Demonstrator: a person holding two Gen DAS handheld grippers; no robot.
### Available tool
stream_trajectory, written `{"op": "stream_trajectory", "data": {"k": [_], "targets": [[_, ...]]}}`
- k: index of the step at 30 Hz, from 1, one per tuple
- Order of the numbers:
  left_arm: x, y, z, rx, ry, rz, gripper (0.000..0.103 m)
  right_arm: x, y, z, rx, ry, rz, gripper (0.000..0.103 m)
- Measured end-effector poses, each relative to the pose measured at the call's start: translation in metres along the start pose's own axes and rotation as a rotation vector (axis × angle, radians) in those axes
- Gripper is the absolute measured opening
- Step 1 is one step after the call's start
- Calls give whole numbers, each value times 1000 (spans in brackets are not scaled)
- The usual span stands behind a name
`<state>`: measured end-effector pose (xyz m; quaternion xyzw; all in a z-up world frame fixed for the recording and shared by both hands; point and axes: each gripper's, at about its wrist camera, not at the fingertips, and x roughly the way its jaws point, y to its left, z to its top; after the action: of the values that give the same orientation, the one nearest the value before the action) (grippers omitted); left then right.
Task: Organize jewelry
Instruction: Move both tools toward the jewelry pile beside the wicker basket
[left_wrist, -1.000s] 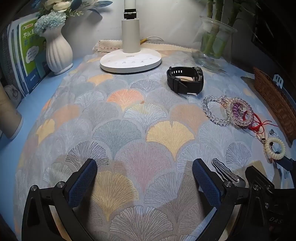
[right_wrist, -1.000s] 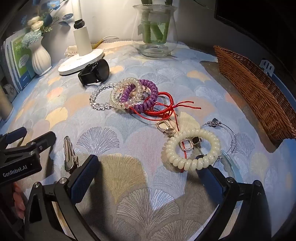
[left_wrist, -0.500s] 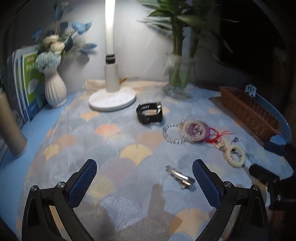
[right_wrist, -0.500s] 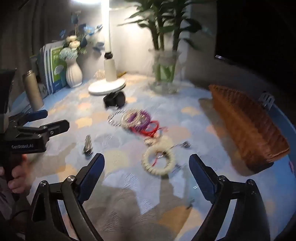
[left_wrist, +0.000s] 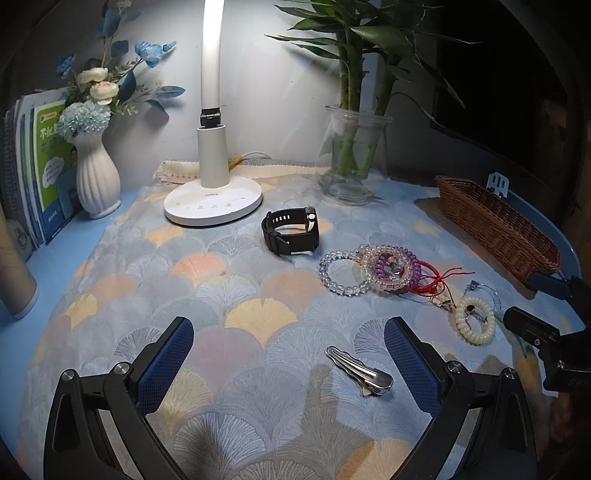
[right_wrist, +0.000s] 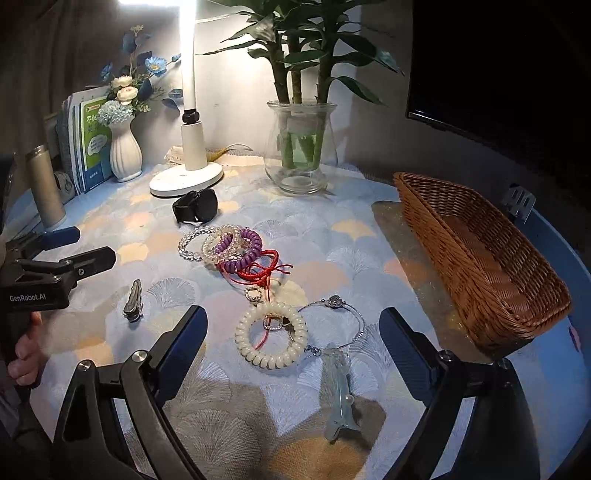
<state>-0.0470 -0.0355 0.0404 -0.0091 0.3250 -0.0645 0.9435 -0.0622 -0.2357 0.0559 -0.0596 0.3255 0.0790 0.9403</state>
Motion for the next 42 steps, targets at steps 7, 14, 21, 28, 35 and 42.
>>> {"op": "stream_trajectory", "data": {"k": [7,14,21,28,35,42], "targets": [[8,3,-3,-11,45,-17,102,2,-3,-1,7,11,16,96],[10,2,-3,-10,57,-7,102,4,-2,-1,-2,24,-2,96],[14,1,-2,-9,76,8,102,5,0,0,-8,33,-4,96],[14,0,-1,-5,78,10,102,6,-1,0,-12,36,-7,96],[14,0,-2,-3,78,4,102,6,-1,0,-12,37,-9,96],[14,-4,-2,20,77,-3,102,6,-1,1,-16,44,-8,96]]}}
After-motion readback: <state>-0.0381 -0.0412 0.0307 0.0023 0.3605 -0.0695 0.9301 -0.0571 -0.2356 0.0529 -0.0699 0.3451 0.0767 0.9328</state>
